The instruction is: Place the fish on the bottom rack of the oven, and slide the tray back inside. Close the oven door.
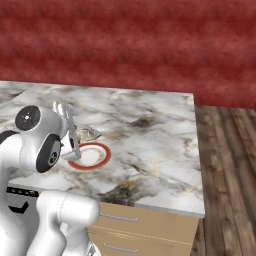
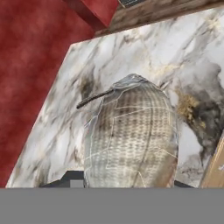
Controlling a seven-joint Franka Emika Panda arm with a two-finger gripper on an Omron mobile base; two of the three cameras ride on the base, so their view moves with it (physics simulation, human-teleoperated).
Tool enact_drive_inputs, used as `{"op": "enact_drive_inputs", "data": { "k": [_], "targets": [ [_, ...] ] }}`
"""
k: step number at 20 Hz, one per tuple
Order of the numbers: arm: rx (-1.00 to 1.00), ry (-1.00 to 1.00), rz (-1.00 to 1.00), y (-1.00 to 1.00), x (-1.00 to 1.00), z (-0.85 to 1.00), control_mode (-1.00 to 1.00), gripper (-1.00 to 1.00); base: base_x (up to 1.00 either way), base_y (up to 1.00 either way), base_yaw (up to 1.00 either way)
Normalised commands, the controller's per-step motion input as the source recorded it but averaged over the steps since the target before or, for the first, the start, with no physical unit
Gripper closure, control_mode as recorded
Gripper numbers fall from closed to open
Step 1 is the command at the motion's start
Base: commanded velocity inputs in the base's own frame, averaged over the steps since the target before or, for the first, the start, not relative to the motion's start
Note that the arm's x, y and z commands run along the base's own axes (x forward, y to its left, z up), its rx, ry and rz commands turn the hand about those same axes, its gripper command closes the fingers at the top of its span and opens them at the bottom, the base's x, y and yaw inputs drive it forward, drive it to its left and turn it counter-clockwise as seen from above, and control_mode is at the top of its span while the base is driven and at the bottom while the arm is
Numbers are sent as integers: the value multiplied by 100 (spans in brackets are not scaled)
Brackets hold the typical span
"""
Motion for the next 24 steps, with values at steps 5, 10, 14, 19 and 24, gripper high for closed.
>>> {"op": "enact_drive_inputs", "data": {
  "k": [5,10,14,19,24],
  "targets": [
    [-2,-25,0,1,-99,66,-100,100,0,0,0],
    [-1,-19,0,8,-81,50,-100,100,0,0,0],
    [-2,-18,0,17,-62,35,-100,100,0,0,0],
    [0,-13,2,0,-66,28,-100,100,0,0,0],
    [0,-1,5,0,-54,24,-100,100,0,0,0]
  ]
}}
